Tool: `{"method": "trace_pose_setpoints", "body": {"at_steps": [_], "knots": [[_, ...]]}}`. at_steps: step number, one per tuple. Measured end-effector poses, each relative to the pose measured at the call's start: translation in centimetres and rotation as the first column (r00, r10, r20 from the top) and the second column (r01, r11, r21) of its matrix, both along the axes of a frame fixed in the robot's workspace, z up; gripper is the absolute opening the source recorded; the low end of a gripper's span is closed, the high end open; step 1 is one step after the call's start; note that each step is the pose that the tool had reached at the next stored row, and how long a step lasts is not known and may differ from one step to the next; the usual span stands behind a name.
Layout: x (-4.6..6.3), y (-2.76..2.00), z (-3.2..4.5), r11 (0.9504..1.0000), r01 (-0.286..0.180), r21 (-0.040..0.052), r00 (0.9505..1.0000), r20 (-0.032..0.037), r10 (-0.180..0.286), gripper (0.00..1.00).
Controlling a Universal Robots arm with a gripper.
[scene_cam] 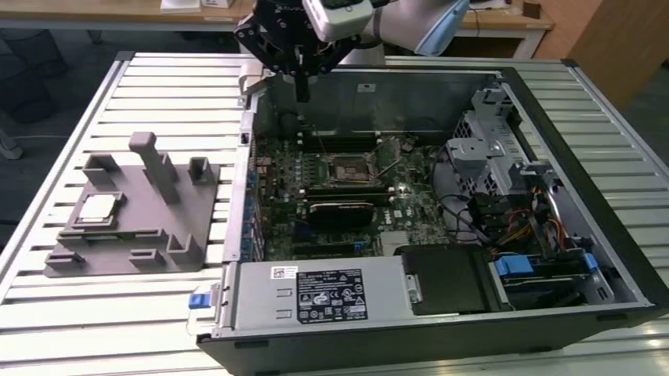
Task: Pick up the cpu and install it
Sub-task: 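Reach for the cpu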
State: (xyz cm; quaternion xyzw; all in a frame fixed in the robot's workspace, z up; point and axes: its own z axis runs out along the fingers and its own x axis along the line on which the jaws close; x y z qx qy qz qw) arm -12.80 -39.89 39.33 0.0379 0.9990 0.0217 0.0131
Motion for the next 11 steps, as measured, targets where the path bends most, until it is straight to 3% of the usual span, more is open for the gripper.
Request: {"method": "trace_pose_setpoints", "body": {"at_steps": [11], "knots": [[-0.28,0.00,-0.01,1.0000,0.000,0.0000,1.0000,0.0000,0.000,0.11]]}}
